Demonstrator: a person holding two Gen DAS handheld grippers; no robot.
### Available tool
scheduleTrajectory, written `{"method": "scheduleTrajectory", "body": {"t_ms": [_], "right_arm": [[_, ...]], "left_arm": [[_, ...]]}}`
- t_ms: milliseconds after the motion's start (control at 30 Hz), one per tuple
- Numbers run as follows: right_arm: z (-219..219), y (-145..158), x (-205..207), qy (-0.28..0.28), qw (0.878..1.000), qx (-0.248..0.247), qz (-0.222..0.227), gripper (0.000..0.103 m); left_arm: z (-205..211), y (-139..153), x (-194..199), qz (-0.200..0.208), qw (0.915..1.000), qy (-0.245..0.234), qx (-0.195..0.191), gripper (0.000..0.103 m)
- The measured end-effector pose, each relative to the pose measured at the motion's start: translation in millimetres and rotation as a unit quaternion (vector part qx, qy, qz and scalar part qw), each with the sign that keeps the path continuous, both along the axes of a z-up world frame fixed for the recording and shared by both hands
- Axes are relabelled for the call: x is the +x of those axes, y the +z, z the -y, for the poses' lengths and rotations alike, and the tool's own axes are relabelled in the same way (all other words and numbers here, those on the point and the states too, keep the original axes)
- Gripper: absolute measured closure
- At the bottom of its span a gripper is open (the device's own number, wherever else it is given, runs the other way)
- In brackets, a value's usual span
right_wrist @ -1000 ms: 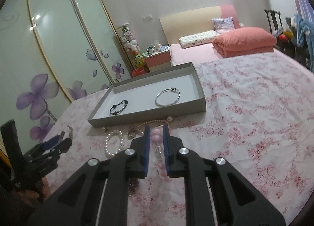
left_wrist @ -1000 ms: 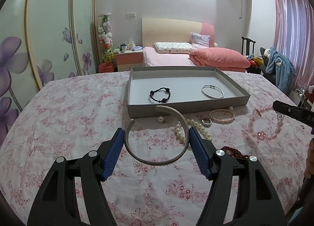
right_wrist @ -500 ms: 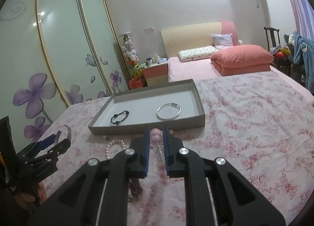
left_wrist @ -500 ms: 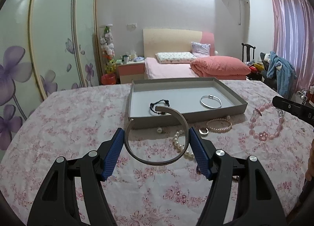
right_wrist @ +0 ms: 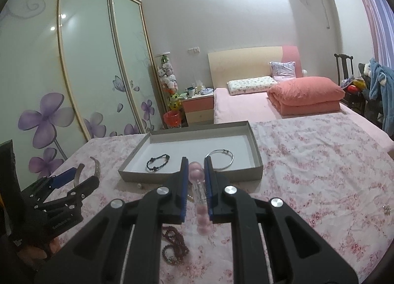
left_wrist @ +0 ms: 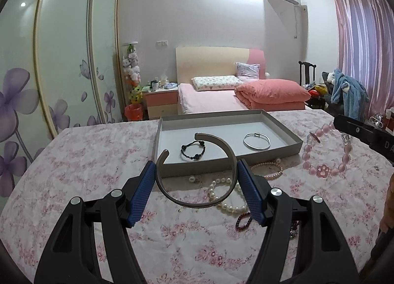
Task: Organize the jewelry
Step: 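Lift the silver cuff with the left gripper while the right gripper carries the pink bracelet toward the tray, then lower the cuff and pink bracelet into the gray tray and open both grippers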
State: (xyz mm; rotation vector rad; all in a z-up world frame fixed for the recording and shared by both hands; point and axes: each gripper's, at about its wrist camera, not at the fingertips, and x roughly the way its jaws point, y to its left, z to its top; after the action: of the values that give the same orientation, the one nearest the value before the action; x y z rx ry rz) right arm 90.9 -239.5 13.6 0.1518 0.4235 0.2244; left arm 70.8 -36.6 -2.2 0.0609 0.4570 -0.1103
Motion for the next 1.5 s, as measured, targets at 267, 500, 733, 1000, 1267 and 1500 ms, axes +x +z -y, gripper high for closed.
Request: {"method": "scheduleTrajectory", "body": {"t_ms": [267, 500, 733, 1000, 1267, 1500], "right_arm": [[-5.5, 9.5, 6.7, 0.000, 1.000, -0.007, 0.013, 0.090], [-9.3, 25.8, 11.2, -0.010, 0.999, -0.014, 0.040, 0.090], [-12.4, 35.1, 32.4, -0.015, 0.999, -0.018, 0.048, 0.090], [-15.1, 32.0, 76.4, -0.023, 0.999, -0.014, 0.036, 0.090], [-23.9, 13.5, 132.9, -0.023, 1.000, -0.014, -0.001, 0.090], [-22.6, -23.0, 181.5, -0.023, 0.998, 0.004, -0.060, 0.090]], "left_arm": [[5.3, 3.2, 12.8, 0.005, 1.0000, 0.001, 0.002, 0.036], [11.7, 9.1, 21.0, 0.021, 0.9997, 0.000, 0.008, 0.036], [18.0, 15.3, 36.3, 0.033, 0.9994, 0.002, 0.011, 0.036], [22.4, 14.4, 67.1, 0.036, 0.9992, 0.011, 0.012, 0.036], [28.5, -0.5, 110.3, 0.016, 0.9997, 0.013, 0.014, 0.036], [36.7, -20.8, 140.3, -0.018, 0.9996, 0.012, 0.018, 0.036]]}}
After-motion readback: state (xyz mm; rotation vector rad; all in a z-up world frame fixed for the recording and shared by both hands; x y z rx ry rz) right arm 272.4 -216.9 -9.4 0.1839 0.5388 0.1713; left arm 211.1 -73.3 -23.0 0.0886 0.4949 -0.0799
